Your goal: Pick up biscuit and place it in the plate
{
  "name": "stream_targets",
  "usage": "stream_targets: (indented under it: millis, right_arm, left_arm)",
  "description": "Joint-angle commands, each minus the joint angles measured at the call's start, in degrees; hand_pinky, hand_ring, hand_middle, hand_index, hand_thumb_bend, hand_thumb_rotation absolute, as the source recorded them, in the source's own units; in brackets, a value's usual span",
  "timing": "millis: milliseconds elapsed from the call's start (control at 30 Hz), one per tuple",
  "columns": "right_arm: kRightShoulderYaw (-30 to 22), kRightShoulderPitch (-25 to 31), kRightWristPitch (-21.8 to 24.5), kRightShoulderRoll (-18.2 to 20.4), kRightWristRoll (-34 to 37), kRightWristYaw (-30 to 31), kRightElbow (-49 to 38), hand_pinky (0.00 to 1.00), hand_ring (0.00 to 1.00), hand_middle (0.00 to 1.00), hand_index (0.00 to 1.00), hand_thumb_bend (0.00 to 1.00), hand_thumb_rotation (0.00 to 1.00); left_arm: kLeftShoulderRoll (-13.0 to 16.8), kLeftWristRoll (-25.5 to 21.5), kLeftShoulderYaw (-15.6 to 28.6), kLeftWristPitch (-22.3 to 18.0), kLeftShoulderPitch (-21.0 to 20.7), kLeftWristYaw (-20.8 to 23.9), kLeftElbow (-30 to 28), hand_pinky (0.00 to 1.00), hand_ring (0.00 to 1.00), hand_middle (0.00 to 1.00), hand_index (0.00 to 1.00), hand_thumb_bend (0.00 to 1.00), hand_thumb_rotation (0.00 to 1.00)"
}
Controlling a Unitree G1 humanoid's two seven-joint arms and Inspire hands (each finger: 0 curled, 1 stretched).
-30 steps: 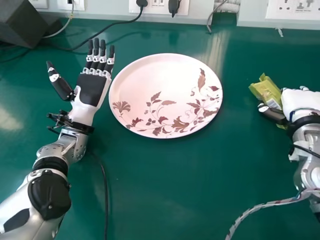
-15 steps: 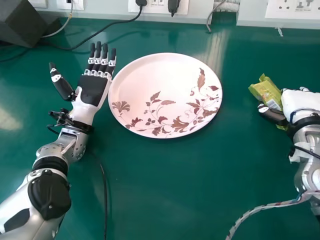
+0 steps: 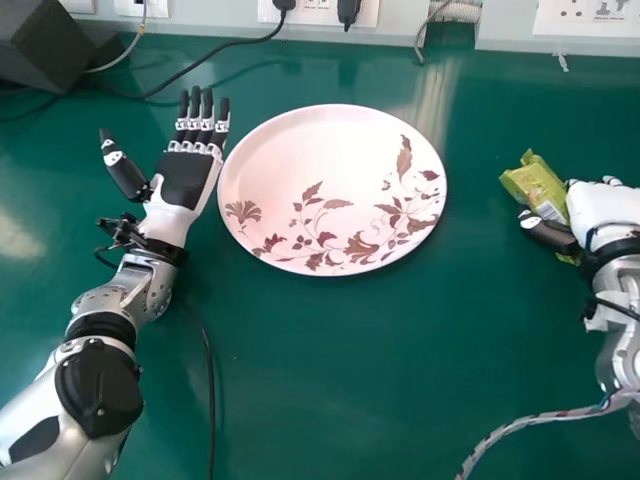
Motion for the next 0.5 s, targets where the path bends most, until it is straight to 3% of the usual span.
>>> stream_targets:
  millis: [0,167,267,467]
  right_arm:
    - [0.0,2.0,-0.2,-0.2,1.4,1.9,0.2,0.18,0.21,0.12,0.60,0.19,0.04]
    - [-0.2,2.0,-0.1,-0.3,1.4,1.9,0.0,0.16,0.20,0.09,0.54,0.20,0.00]
    - [-0.2,2.3,-0.4,-0.5,1.4,1.7,-0.1,0.17,0.21,0.11,0.49,0.41,0.05]
    - [-0.7,2.2,-0.2,-0.7,1.2,2.3,-1.0,0.16,0.19,0.09,0.48,0.47,0.06]
  left_arm:
    - [-0.7,-0.8,0.7,-0.1,0.3,-0.7,0.5,1.00,0.95,0.99,1.00,1.00,0.64]
    - [-0.8,-0.1,0.2,-1.0,0.5,-0.6,0.6,1.00,0.95,0.99,1.00,1.00,0.64]
    - [-0.5,1.5,-1.5,-1.4,0.8,-1.6,-0.1,1.00,0.95,0.99,1.00,1.00,0.65]
    - [0.3,3.9,-3.6,-2.6,1.0,-6.3,0.2,1.00,0.96,0.99,1.00,1.00,0.64]
